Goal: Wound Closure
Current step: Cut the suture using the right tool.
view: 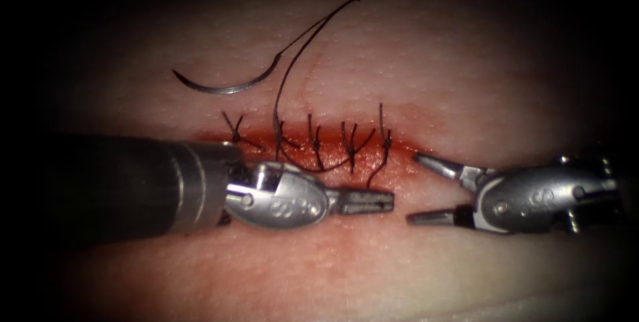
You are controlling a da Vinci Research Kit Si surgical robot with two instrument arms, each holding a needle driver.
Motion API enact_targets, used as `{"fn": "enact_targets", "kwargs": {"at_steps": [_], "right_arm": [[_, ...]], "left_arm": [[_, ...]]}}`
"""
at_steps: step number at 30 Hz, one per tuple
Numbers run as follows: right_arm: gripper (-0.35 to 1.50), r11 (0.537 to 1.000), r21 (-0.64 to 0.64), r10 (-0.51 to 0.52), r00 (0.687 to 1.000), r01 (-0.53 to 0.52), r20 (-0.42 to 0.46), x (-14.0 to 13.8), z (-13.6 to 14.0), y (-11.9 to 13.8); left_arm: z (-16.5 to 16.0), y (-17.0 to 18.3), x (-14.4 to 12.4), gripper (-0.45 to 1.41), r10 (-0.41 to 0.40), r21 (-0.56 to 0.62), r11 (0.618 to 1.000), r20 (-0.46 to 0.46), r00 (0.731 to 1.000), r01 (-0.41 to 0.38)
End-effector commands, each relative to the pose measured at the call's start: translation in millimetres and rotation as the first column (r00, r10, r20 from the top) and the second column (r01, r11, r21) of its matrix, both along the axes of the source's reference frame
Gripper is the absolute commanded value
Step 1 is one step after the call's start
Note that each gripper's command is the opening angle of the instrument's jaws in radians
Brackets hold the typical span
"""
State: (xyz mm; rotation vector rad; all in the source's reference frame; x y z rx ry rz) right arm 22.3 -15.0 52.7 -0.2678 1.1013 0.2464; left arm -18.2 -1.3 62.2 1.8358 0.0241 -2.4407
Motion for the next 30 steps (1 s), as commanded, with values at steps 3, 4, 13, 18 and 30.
{"fn": "enact_targets", "kwargs": {"at_steps": [3, 4, 13, 18, 30], "right_arm": [[1.42, 0.999, -0.047, -0.025, 0.999, 0.023, -0.031, 1.5, 1.4, 0.8], [1.42, 0.997, -0.075, -0.029, 0.998, 0.025, -0.049, 1.9, 1.6, 0.9], [1.4, 0.99, -0.142, -0.042, 0.992, 0.026, -0.116, 4.5, 2.6, 1.4], [1.4, 0.988, -0.153, -0.04, 0.99, 0.019, -0.134, 6.0, 3.3, 1.5], [1.37, 0.984, -0.178, -0.057, 0.988, 0.031, -0.142, 7.7, 3.7, 1.7]], "left_arm": [[-0.3, 0.4, -0.3, -0.45, -0.006, 0.005, 1.0, 0.009, 1.0, 0.006], [-0.7, 0.5, -0.3, -0.45, -0.009, 0.007, 1.0, 0.012, 1.0, 0.008], [-1.0, 0.3, -0.6, -0.45, -0.011, 0.005, 1.0, 0.013, 1.0, 0.011], [-1.0, -0.2, -0.8, -0.45, -0.009, 0.001, 1.0, 0.014, 1.0, 0.009], [-1.6, -0.7, -1.1, -0.45, -0.005, -0.001, 1.0, 0.018, 1.0, 0.005]]}}
